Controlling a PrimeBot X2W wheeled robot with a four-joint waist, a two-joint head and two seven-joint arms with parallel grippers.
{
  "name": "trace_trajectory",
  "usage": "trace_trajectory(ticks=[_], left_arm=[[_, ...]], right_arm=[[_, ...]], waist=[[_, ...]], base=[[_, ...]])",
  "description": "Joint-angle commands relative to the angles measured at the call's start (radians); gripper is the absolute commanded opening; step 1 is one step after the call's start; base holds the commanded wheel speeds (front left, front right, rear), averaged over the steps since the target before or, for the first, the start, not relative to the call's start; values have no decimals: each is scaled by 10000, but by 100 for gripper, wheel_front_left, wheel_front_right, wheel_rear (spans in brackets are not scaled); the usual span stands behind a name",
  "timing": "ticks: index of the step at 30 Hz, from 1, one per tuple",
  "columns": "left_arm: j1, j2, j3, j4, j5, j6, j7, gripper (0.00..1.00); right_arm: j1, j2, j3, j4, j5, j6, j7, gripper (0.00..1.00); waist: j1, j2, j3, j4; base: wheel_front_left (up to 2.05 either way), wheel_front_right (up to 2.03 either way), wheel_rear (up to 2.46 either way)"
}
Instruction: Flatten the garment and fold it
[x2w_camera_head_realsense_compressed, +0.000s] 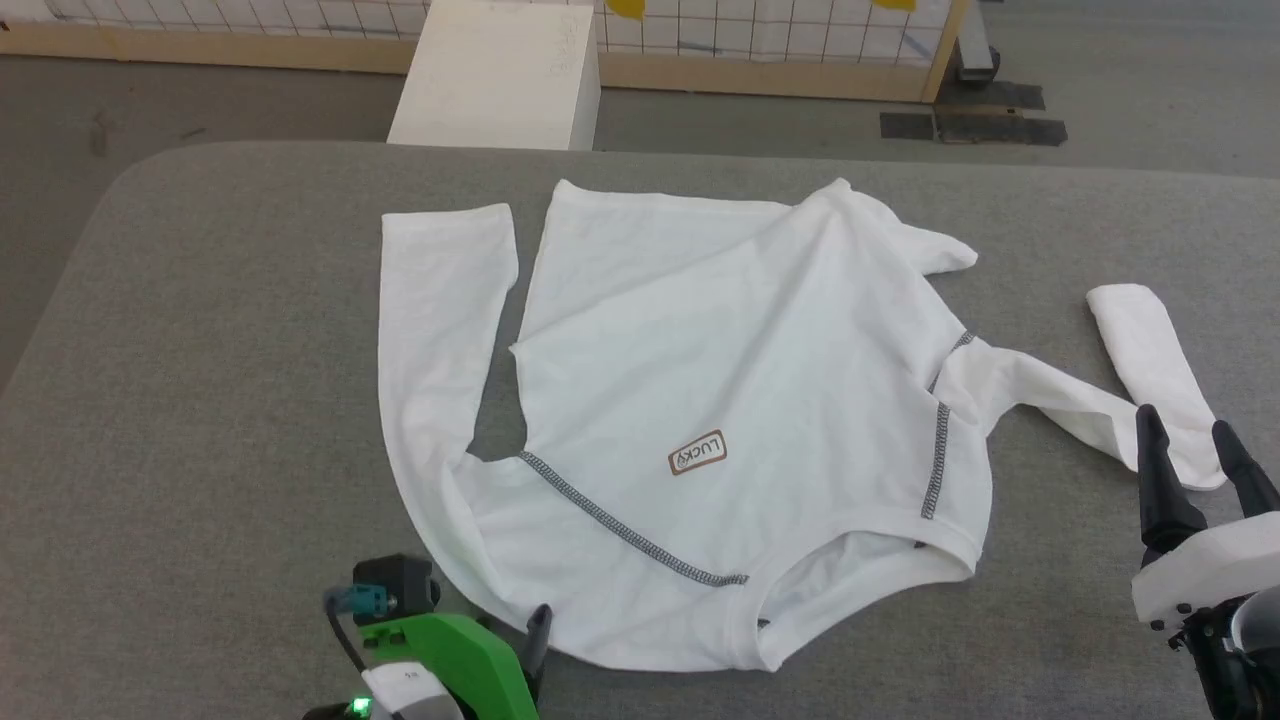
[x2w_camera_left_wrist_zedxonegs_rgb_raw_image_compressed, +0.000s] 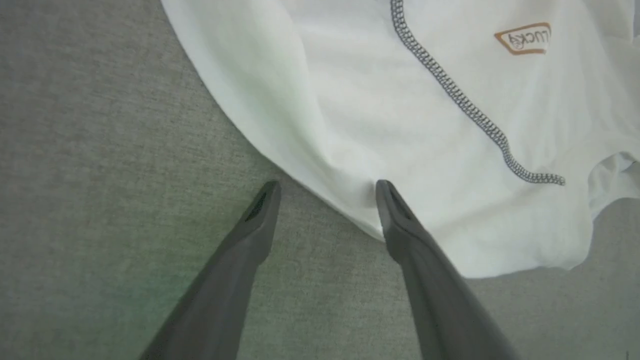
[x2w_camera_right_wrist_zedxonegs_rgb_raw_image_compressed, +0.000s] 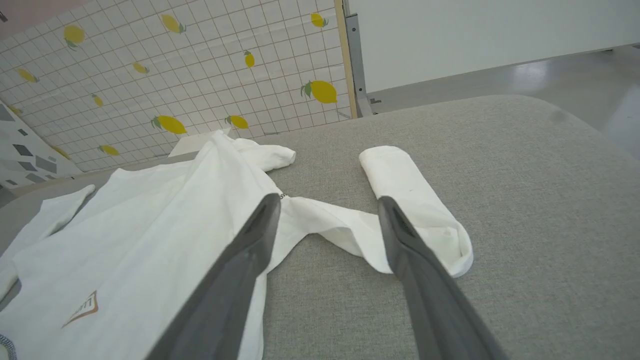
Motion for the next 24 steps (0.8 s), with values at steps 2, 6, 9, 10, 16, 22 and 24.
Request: trace_trajectory(ticks=[2,6,9,10,16,22,24], left_arm=[[-291,17,-39,259,34,176,148,100],[-613,83,-172,725,170,212,283,7],[-650,68,-38,796,-34,150,-86,0],[-641,64,56,770,-104,173,-237,0],[-508,60,753,-65,-538,298,-1204,0],[-456,225,1028,-775,-500,469,-1443,0],[-477,265,1059,-839,-488,504,-1450,0]], right_arm=[[-134,9,18,-85,150,-15,-59,100],[-156,10,105,-75,206,-15,-27,100],[-42,10,184,26,233,-15,303,100],[21,10,227,77,254,-15,519,100],[222,10,731,256,382,-15,2677,100],[-805,10,1105,706,-86,-15,4102,100],[-1246,10,1249,1024,-264,-15,4354,100]], waist=[[1,0,192,-41],[1,0,354,-115],[1,0,422,-144],[1,0,440,-144],[1,0,595,-115],[1,0,872,-15],[1,0,966,21]], base=[[0,0,0],[0,0,0],[0,0,0],[0,0,0],[0,0,0],[0,0,0],[0,0,0]])
